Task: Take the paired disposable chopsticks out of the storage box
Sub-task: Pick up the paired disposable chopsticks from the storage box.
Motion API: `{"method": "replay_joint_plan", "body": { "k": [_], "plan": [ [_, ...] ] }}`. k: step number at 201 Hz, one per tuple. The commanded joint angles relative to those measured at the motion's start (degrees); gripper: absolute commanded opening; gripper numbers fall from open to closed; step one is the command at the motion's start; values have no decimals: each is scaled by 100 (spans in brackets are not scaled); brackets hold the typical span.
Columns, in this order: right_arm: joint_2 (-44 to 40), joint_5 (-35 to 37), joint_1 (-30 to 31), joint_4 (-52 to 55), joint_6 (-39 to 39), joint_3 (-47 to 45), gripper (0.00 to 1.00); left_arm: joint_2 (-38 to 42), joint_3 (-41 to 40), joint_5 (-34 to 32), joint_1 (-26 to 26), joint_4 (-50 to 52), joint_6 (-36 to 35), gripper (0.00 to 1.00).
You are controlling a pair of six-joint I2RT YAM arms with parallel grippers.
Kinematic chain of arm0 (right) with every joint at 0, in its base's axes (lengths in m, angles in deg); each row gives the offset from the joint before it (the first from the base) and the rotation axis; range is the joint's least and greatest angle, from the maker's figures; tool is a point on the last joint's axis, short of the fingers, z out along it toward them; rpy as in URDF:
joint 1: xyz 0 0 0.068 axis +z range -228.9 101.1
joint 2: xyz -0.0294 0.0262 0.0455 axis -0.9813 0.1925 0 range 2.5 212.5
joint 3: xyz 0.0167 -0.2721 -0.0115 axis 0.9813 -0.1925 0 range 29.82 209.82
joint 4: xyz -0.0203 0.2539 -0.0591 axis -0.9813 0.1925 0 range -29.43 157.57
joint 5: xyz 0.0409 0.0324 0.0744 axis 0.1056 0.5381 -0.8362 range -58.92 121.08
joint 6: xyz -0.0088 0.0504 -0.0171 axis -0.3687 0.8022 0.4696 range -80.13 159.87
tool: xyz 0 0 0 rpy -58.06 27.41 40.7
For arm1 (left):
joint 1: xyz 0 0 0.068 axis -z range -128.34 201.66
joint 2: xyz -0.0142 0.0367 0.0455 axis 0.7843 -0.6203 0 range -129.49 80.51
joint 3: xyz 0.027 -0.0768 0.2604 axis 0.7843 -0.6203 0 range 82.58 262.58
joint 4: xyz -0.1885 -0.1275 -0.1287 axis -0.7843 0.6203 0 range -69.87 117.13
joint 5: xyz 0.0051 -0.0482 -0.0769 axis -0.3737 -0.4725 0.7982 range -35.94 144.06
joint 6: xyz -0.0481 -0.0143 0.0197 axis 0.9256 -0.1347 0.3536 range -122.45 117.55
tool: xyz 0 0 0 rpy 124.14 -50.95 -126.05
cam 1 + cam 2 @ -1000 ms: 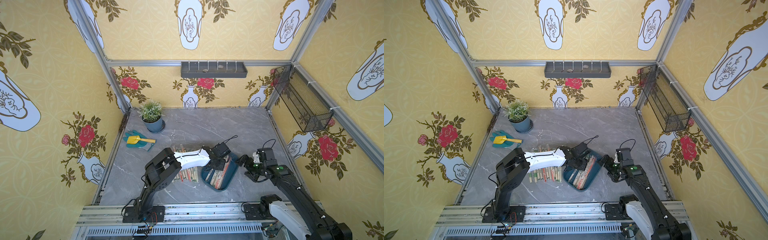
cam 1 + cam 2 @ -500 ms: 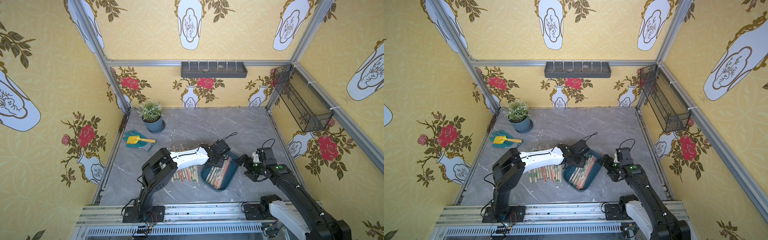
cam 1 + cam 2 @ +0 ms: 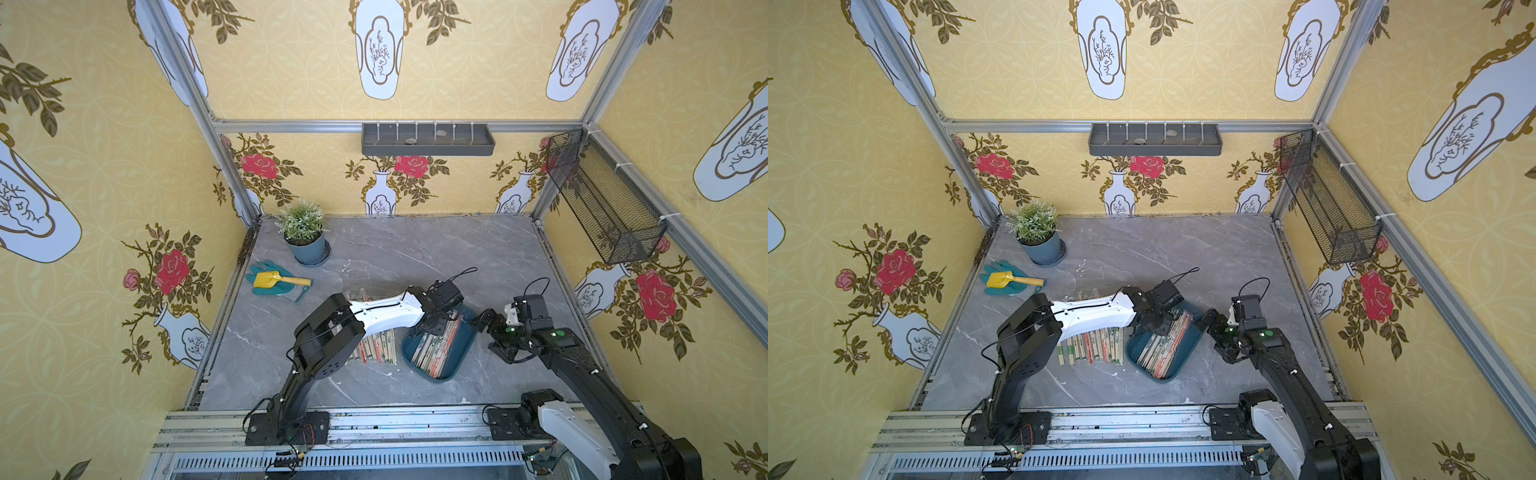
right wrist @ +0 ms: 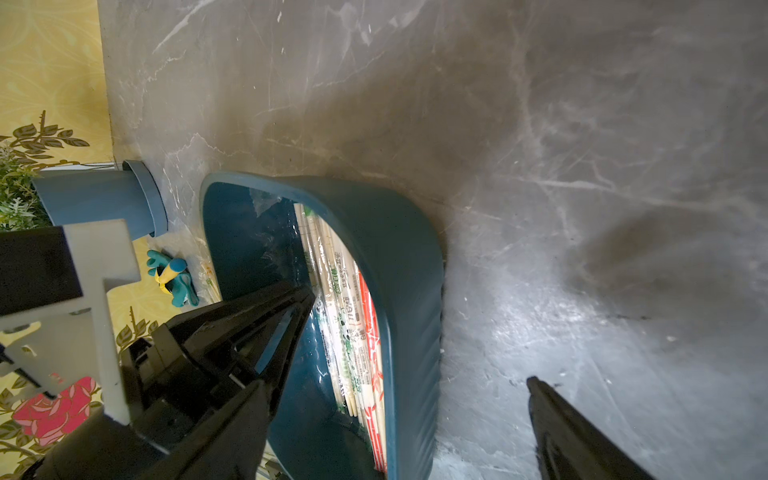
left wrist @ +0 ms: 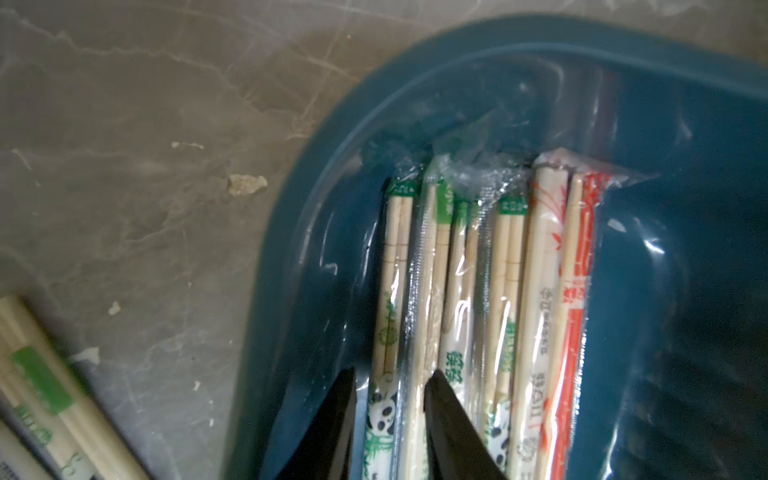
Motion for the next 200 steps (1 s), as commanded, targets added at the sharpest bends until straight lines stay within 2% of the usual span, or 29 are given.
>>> {"method": "replay_joint_plan", "body": {
  "k": [1, 69, 200],
  "plan": [
    [6, -23, -2, -172, -45, -8, 98, -81, 36, -259, 12, 233, 90, 29],
    [-34, -39, -38, -149, -84, -34, 98, -250, 189, -403, 32, 474, 176, 21],
    [-21, -22, -71, -14, -104, 169, 97, -525, 276, -303, 110, 540, 186, 25]
  ]
}}
